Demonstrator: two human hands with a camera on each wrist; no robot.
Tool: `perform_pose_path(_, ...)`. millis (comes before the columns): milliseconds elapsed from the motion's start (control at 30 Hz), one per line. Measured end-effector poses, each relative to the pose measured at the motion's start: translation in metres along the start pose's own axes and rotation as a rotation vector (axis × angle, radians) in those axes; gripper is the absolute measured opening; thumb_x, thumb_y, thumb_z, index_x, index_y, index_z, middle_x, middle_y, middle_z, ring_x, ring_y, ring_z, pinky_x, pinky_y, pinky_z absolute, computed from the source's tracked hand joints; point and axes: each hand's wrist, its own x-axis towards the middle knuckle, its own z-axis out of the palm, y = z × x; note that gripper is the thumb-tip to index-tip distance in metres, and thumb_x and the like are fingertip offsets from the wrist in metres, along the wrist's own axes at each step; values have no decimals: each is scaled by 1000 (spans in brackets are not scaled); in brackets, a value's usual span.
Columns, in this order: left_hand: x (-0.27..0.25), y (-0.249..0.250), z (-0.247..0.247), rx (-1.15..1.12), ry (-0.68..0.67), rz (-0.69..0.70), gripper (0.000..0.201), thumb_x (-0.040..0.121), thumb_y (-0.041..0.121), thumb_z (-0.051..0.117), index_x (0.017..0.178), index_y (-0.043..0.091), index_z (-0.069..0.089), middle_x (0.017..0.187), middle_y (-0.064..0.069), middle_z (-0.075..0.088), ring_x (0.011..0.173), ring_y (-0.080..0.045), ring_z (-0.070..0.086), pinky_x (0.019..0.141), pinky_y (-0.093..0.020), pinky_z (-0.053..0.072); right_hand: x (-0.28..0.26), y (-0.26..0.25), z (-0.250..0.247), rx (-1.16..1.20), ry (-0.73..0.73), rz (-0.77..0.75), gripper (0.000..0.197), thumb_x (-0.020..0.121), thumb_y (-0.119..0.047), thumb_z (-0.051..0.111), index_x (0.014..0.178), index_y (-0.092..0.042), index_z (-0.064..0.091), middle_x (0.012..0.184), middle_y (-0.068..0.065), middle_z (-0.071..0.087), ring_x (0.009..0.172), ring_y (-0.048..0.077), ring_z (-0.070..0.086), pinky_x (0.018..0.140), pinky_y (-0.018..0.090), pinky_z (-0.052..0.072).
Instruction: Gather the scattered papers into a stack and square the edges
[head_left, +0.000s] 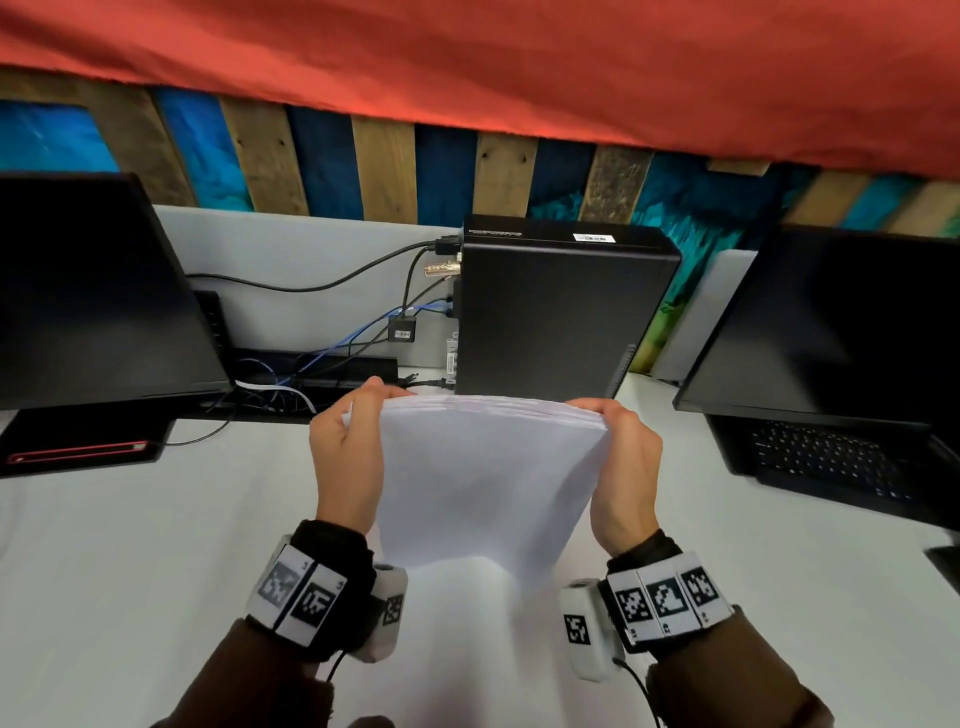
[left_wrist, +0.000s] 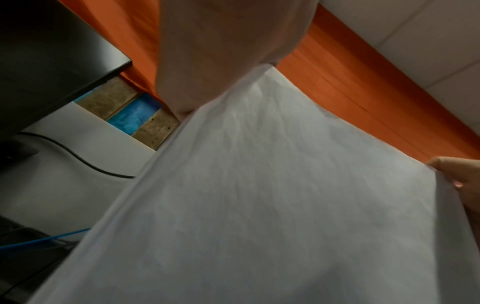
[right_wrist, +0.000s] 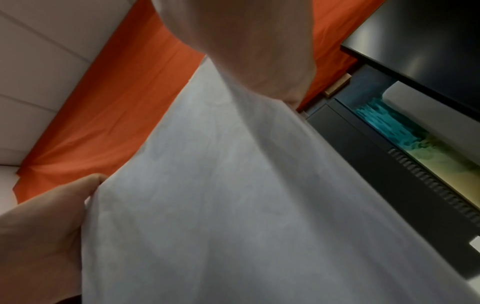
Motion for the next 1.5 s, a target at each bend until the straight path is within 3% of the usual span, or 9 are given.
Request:
perform_pose_path(167, 2, -2, -1, -3, -26, 64, 33, 89, 34, 55, 72, 12, 72, 72, -1, 69, 64, -8, 61, 58, -21, 49, -2, 6, 4, 18, -2, -42, 33, 91, -24, 51, 67, -12, 71, 61, -6, 67, 57, 4, 59, 54, 14, 47)
perform_pose_path(333, -4, -67, -13, 92, -72, -66, 15, 78, 11, 76, 76, 23, 68, 61, 19, 73, 63, -3, 67, 52, -11, 52, -5, 52, -8, -84, -3, 45, 14, 76, -16, 76, 70, -26, 69, 66, -16, 72, 65, -3, 66, 56, 12, 51)
perform_pose_path(400, -15, -107, -23, 145, -99, -200, 13, 74, 24, 80, 81, 24, 69, 70, 14, 75, 78, -15, 72, 57, -14, 55, -14, 88, -16, -152, -40, 202, 14, 73, -15, 79, 75, -23, 69, 79, -10, 73, 76, 8, 69, 64, 23, 55)
perform_pose_path(500, -27, -147, -36, 286, -173, -228, 44, 59, 68, 71, 86, 34, 67, 89, 12, 74, 81, 2, 71, 65, -8, 52, -30, 135, -26, -325, -151, 300, 15, 81, -17, 73, 88, -28, 65, 95, -7, 69, 96, 21, 65, 83, 32, 50)
perform_pose_path(600, -20, -144, -42, 368, -172, -179, 11, 83, 39, 68, 87, 28, 68, 75, 26, 73, 85, -11, 71, 63, -3, 47, -31, 141, -19, -410, -186, 241, 13, 86, -15, 66, 91, -28, 62, 92, -14, 65, 94, 15, 63, 92, 39, 49)
perform_pose_path(767, 11, -111, -91, 650, -30, -9, 14, 95, 27, 55, 94, 14, 59, 82, -1, 71, 74, -21, 65, 65, -25, 45, -27, 138, 38, -359, -416, 241, 20, 89, -11, 61, 109, -17, 63, 104, -5, 68, 101, 15, 64, 95, 38, 49)
perform_pose_path(933, 40, -119, -184, 941, 87, -174, 22, 95, 26, 53, 88, 5, 56, 87, -16, 71, 86, -36, 65, 70, -34, 45, -47, 179, 119, -409, -676, 403, 32, 86, -20, 62, 118, -14, 60, 116, 5, 67, 109, 22, 61, 103, 44, 46)
perform_pose_path(1367, 84, -160, -278, 1132, 36, -587, 35, 95, 31, 51, 117, 6, 61, 119, -16, 68, 113, -32, 60, 89, -32, 45, -85, 263, 217, -531, -750, 737, 55, 75, -31, 68, 123, -6, 60, 121, 10, 67, 109, 27, 62, 98, 41, 49)
perform_pose_path(1500, 83, -158, -283, 1110, 99, -602, 43, 92, 32, 56, 128, 7, 53, 128, -17, 61, 119, -34, 55, 96, -36, 43, -77, 234, 210, -581, -788, 817, 35, 73, -34, 70, 94, -7, 64, 98, 10, 69, 84, 28, 67, 70, 39, 60)
